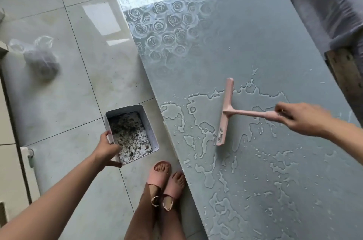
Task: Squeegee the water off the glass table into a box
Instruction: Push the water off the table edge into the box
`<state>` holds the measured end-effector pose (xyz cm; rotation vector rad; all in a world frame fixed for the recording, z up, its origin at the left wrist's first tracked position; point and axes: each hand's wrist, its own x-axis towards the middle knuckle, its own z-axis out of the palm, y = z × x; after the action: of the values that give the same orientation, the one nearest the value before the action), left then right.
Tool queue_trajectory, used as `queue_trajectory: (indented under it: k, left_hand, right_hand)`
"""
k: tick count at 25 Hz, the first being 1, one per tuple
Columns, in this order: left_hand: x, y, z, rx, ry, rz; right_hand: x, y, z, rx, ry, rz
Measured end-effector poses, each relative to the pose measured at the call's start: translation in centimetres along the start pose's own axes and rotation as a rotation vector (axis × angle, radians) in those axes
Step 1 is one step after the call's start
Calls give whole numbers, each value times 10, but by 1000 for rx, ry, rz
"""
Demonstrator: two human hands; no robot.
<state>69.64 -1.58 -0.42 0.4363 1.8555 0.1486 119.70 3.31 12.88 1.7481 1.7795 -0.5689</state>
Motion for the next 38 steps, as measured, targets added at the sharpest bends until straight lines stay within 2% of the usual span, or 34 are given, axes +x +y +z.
queue_trajectory:
  k: [4, 8, 15, 21, 30, 36, 38]
  left_hand:
    - [37, 1, 20, -16, -17, 47]
    - [63, 5, 32, -57, -5, 99]
    - [61, -5, 42, -136, -84, 155]
    - [64, -7, 34, -171, -136, 145]
    - [68, 3, 29, -187, -159, 142]
    - [69, 3, 27, -201, -162, 133]
    - [69, 3, 25, -200, -159, 131]
  right_hand:
    - [36, 26, -5, 13, -47, 16]
    - [64, 39, 4, 44, 41, 0]
    - [85, -15, 28, 195, 86, -165]
    - [78, -17, 3, 235, 102, -97]
    - [93, -49, -13, 52, 129, -143]
    - [91, -56, -9, 100, 211, -152]
    - [95, -70, -4, 109, 203, -216]
